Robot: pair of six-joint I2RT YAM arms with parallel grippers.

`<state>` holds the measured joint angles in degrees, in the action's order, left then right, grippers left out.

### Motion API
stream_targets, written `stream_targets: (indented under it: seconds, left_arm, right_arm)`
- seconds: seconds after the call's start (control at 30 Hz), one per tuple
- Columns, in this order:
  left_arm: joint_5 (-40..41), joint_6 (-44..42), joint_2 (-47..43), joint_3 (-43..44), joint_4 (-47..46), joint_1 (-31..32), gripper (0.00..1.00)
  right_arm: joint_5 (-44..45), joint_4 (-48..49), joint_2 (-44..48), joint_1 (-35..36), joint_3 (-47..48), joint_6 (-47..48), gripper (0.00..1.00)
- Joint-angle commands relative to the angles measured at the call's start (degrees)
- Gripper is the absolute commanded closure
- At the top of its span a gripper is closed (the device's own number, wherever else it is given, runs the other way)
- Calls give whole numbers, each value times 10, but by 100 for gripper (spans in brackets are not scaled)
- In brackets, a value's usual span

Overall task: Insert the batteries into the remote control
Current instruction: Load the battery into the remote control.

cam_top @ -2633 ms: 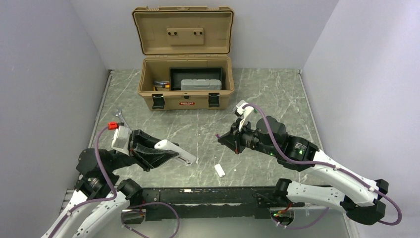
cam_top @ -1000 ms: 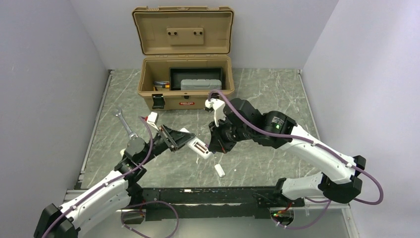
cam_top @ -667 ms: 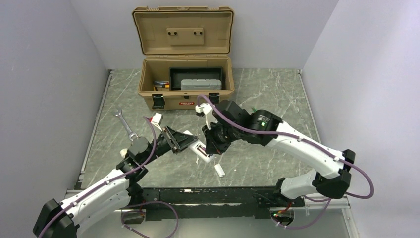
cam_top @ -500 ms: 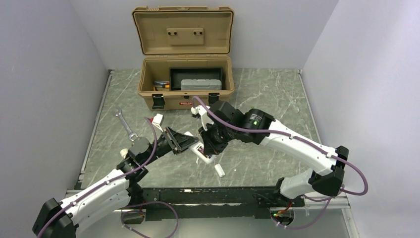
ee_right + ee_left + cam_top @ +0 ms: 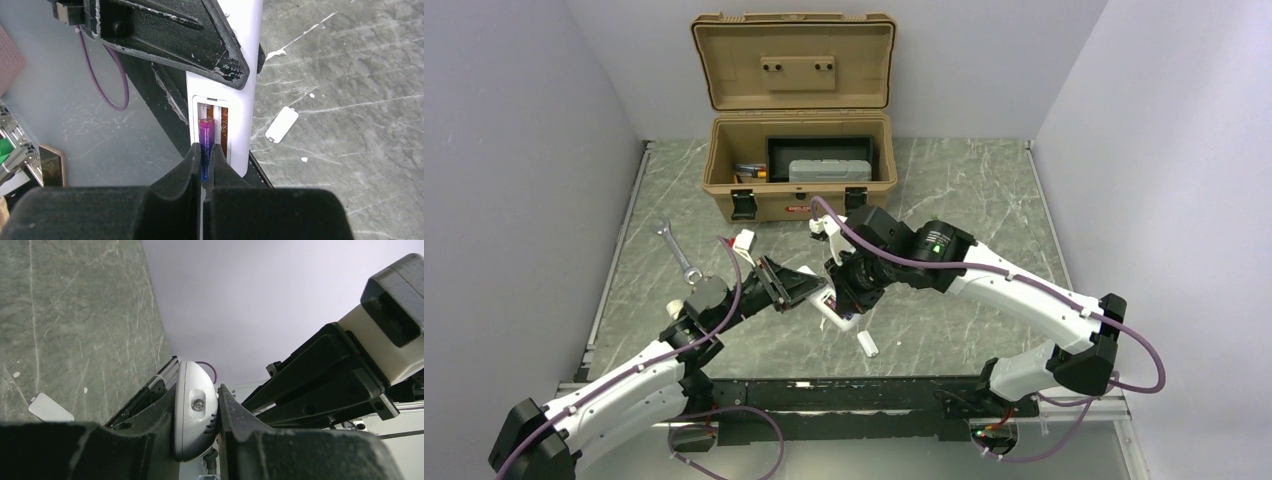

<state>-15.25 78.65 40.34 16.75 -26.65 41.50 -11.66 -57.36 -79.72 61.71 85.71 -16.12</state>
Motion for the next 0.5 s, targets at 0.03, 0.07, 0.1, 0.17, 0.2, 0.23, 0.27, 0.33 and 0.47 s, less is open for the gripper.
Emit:
stream_targets:
  seconds: [0.03, 0.07, 0.1, 0.17, 0.2, 0.23, 0.27, 0.33, 0.47]
  left_arm:
    - [7, -9, -1, 22, -28, 4, 100]
    - [7, -9, 0, 22, -30, 4, 100]
    - [7, -10, 0, 22, -29, 4, 100]
    - [7, -10, 0, 21, -30, 5, 100]
    - [7, -10, 0, 20, -31, 5, 100]
    - [7, -10, 0, 20, -31, 5, 100]
    - [7, -10, 0, 20, -31, 6, 100]
    - [8, -11, 0, 20, -31, 6, 100]
    - [9, -11, 1, 19, -30, 7, 100]
  right_arm:
    - [7, 11, -1, 2, -6, -3, 100]
    - [9, 11, -2, 2, -7, -3, 100]
    - [11, 11, -2, 2, -7, -4, 100]
    - [14, 12, -3, 2, -7, -7, 100]
    - [14, 13, -4, 2, -6, -8, 100]
    - [15, 14, -5, 2, -6, -10, 100]
    - [15, 16, -6, 2, -6, -12, 100]
    - [14, 18, -8, 2, -6, -14, 100]
    - [12, 18, -20, 2, 0, -19, 100]
